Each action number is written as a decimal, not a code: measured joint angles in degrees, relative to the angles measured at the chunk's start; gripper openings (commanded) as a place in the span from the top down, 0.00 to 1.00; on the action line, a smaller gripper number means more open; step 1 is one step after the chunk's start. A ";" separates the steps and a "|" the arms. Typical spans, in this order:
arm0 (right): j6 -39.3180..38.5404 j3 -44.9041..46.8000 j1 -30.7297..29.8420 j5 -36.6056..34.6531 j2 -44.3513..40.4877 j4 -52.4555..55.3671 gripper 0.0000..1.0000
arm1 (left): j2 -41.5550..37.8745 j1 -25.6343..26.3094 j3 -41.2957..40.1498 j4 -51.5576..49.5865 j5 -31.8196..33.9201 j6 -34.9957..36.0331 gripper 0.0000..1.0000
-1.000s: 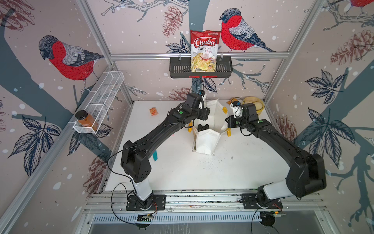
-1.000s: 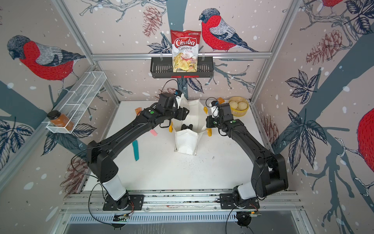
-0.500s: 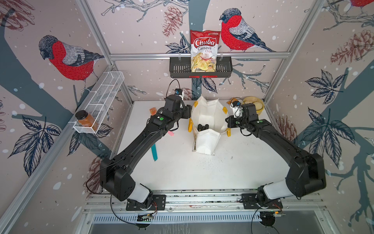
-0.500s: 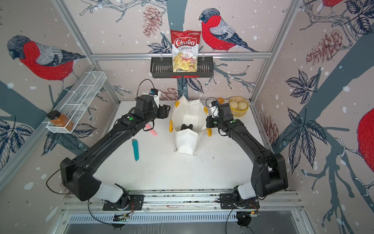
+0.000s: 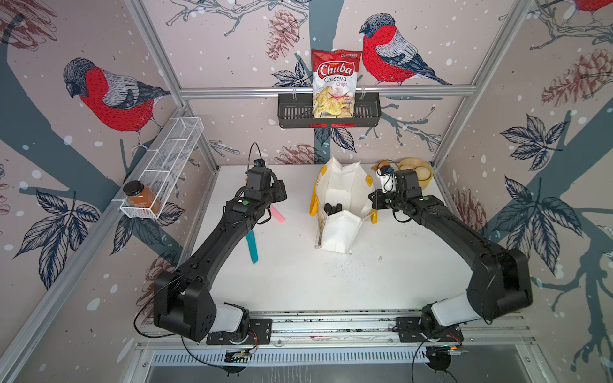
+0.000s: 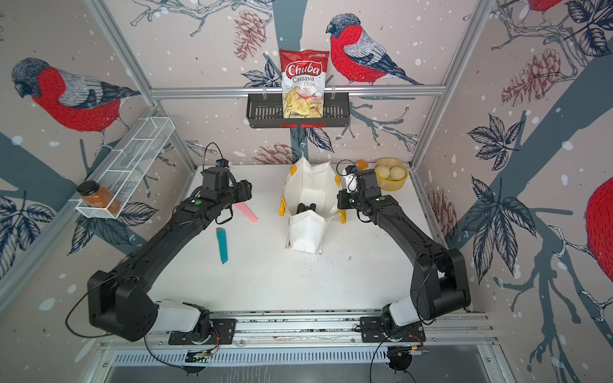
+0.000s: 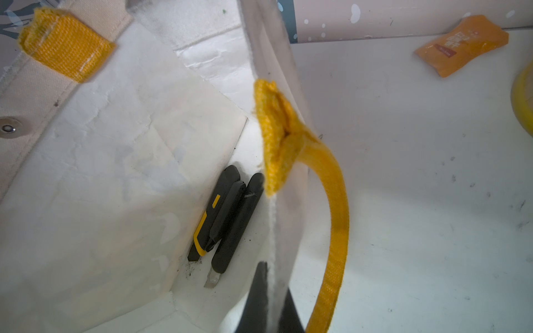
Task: Place the art knife into the pouch
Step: Pick up the utility knife at the center of the board.
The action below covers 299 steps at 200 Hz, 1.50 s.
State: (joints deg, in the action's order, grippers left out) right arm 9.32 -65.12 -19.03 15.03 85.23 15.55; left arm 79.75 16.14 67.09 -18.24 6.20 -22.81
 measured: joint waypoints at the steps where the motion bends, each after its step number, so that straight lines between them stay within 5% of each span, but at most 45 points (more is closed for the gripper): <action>1: 0.00 0.00 0.00 0.00 0.00 0.00 1.00 | 0.11 -0.11 -0.13 0.00 0.00 -0.11 0.33; 159: 0.00 0.24 -0.04 0.02 0.00 -0.37 1.00 | 22.73 -3.45 2.82 0.04 0.17 -4.37 0.39; 299: 0.00 0.55 0.24 0.02 -0.02 -0.48 1.00 | 30.56 -3.61 4.85 0.96 3.02 -5.25 0.43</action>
State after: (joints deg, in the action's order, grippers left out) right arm 9.32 -64.58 -18.79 15.05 85.21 15.07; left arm 110.30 12.53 71.94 -17.28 9.21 -28.05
